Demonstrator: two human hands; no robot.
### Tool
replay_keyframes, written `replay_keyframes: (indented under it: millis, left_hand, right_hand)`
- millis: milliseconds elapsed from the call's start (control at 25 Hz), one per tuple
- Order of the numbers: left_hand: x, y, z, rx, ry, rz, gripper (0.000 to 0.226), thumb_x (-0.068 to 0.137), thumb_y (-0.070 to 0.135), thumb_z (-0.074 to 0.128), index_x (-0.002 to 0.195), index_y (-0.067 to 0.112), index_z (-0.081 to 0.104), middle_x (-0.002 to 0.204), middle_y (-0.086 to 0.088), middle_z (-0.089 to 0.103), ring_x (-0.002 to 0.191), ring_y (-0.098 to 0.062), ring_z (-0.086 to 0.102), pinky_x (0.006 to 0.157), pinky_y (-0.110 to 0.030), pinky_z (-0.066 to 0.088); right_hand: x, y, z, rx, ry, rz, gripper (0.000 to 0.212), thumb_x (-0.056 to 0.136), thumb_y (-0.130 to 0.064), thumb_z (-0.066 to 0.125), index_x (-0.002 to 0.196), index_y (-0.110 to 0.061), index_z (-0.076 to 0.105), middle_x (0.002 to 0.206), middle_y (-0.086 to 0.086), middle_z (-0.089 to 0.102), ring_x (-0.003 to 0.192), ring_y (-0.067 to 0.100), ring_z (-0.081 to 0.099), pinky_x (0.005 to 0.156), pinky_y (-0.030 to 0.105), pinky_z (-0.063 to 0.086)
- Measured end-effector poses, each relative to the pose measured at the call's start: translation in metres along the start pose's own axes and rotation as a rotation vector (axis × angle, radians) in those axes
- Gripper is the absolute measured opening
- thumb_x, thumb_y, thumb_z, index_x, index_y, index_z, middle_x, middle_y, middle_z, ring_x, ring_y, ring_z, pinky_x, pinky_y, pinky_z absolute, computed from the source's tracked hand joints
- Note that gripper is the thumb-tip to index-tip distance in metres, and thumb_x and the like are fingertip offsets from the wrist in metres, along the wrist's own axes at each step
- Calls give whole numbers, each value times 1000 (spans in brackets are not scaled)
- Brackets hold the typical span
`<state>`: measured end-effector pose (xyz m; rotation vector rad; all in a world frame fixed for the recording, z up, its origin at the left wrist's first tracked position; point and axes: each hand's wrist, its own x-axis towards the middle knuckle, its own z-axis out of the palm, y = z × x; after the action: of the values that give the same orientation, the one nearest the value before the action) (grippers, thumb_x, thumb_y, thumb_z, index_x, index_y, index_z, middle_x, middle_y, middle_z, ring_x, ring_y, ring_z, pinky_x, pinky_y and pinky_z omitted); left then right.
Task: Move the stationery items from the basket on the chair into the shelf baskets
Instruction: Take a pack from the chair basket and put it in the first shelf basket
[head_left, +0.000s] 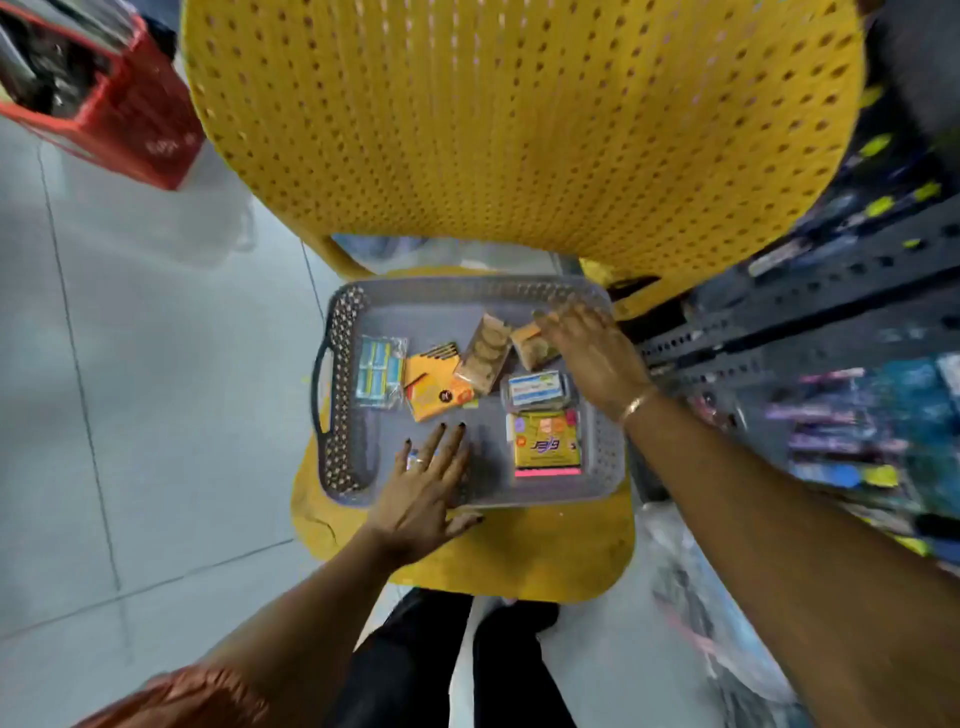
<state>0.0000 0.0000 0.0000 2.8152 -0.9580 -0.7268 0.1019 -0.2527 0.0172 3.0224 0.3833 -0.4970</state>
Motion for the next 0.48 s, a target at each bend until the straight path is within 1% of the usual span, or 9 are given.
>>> replay_keyframes:
  millis: [40,120,160,200,240,280,360,440,480]
  left_hand:
    - [3,-3,7,23,-1,0,83,81,67,34,134,4,45,144,-16,38,131,-35,34,91,-62,41]
    - [4,-7,18,23,10,3,82,83,68,32,135,5,44,145,-16,38,130,-36,37,94,-61,37]
    - [4,-9,21,50,24,5,82,84,68,31,136,6,43,145,-16,36,131,-36,35,97,-60,34]
    - [3,-8,22,50,21,7,83,84,69,30,137,6,41,146,-16,34,132,-35,33,99,-59,31]
    - [2,-7,24,51,20,14,83,84,69,29,138,7,40,148,-16,32,134,-35,31,101,-59,28]
    - [1,-7,24,48,24,12,83,84,69,29,139,7,38,149,-15,29,135,-34,28,103,-58,25]
    - [1,-7,21,36,-7,2,83,85,69,28,141,8,35,150,-15,24,137,-33,24,105,-58,20]
    - [2,-7,22,29,-7,-7,83,85,69,26,141,8,35,150,-15,25,137,-33,24,106,-58,20]
    - [1,-6,22,23,-3,-8,83,85,70,25,139,9,37,149,-16,27,136,-33,26,105,-59,22]
  right_hand:
    - [10,-1,6,36,-2,5,54,76,1,48,129,-12,52,123,21,62,112,39,59,88,49,52]
    - [22,-1,14,-49,-21,-78,53,75,-9,31,118,-17,62,107,15,71,97,34,68,78,41,56]
    - [26,-5,13,-81,-48,-79,52,73,-13,30,111,-20,65,98,10,73,88,29,70,72,35,58]
    - [30,-6,17,-105,-32,-98,50,72,-16,31,107,-23,67,92,6,74,83,25,71,69,31,57]
    - [29,-9,17,-119,-50,-95,48,73,-18,31,105,-24,66,90,4,74,81,22,70,67,28,57]
    - [29,-9,19,-131,-20,-116,46,73,-19,31,104,-24,65,89,2,73,81,20,69,67,27,56]
    - [32,-12,16,-171,-45,-88,42,75,-20,31,101,-22,64,87,0,72,82,17,68,70,26,56]
    - [34,-14,16,-203,-1,-78,35,75,-18,31,93,-22,61,83,-2,71,80,16,67,72,25,56]
    - [33,-15,17,-224,-15,-70,31,74,-16,32,89,-21,59,80,-2,70,78,17,66,73,25,56]
